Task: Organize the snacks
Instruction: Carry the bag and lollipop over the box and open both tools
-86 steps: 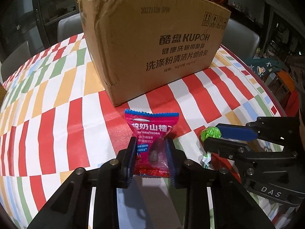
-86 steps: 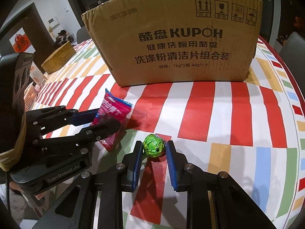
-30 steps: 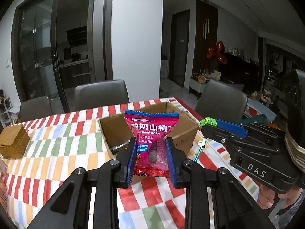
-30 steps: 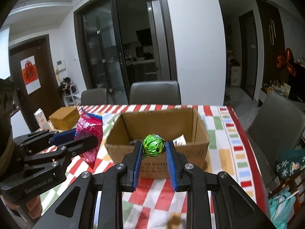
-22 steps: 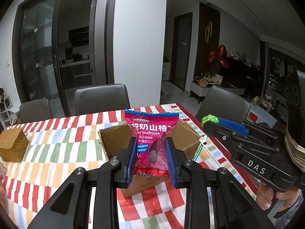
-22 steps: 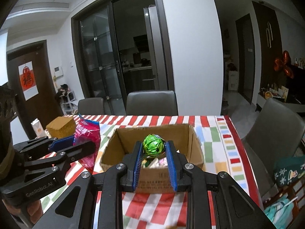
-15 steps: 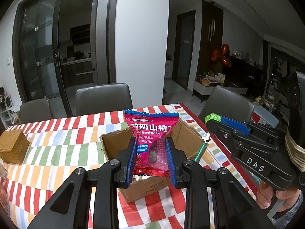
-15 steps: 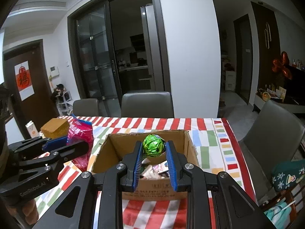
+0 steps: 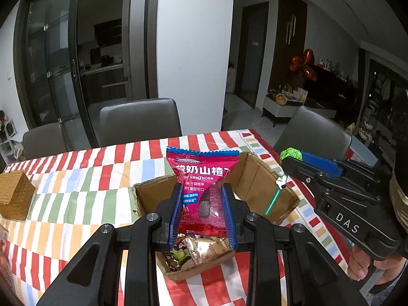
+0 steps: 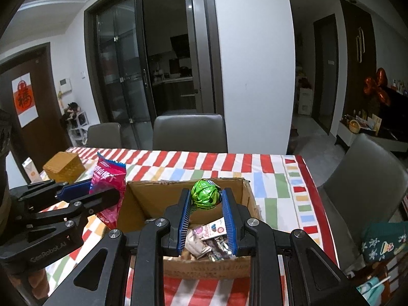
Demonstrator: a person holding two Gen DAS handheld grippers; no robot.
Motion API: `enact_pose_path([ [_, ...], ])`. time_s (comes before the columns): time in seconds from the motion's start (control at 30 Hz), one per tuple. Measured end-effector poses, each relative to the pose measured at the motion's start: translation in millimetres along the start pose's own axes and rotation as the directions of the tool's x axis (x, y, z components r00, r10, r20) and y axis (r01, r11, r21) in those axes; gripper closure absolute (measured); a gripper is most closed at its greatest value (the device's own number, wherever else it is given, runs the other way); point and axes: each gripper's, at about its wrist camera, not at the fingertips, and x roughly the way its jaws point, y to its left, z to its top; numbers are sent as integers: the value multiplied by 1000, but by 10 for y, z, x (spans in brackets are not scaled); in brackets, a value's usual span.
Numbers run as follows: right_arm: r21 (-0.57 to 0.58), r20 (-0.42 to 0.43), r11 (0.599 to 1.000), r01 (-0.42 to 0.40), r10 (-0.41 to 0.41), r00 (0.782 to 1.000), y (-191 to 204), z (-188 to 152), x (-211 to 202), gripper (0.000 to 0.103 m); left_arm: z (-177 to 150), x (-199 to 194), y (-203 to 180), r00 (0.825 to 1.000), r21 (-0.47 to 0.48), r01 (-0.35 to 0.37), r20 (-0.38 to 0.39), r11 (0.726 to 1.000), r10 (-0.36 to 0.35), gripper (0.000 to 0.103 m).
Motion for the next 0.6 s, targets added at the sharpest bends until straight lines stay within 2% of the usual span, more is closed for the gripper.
enact_pose_path([
  [0.07,1,-11,1000,1,-1,1000,-1,11,52,77,7,35,-6,1000,4,-6,-6,1000,6,72],
  [0.13,-3,-20,1000,2,-2,1000,8,22,91,77,0,40,-20,1000,15,-14,-3,1000,14,62],
  [0.17,-4,-23,1000,5,-5,1000,5,25,110,76,2,23,-32,1000,20,-24,2,1000,24,53],
  [0.2,-4,-23,1000,6,-6,1000,18,25,108,73,-6,7,-36,999,26,-36,11,999,36,51],
  [0.23,-2,-27,1000,7,-7,1000,13,24,117,65,-18,-7,-42,999,33,-49,17,998,48,51],
  [0.3,4,-24,1000,18,-17,1000,2,15,112,58,-47,-50,-58,998,39,-66,21,997,65,48],
  [0.4,4,-19,1000,23,-23,1000,1,-32,53,57,-100,-126,-51,995,38,-90,38,995,89,39],
  [0.5,9,-12,999,34,-34,999,12,-113,-59,46,-199,-254,-63,989,35,-133,69,991,130,30],
  [0.6,-2,9,998,58,-58,998,42,-225,-220,40,-339,-418,-95,981,38,-163,110,986,158,21],
])
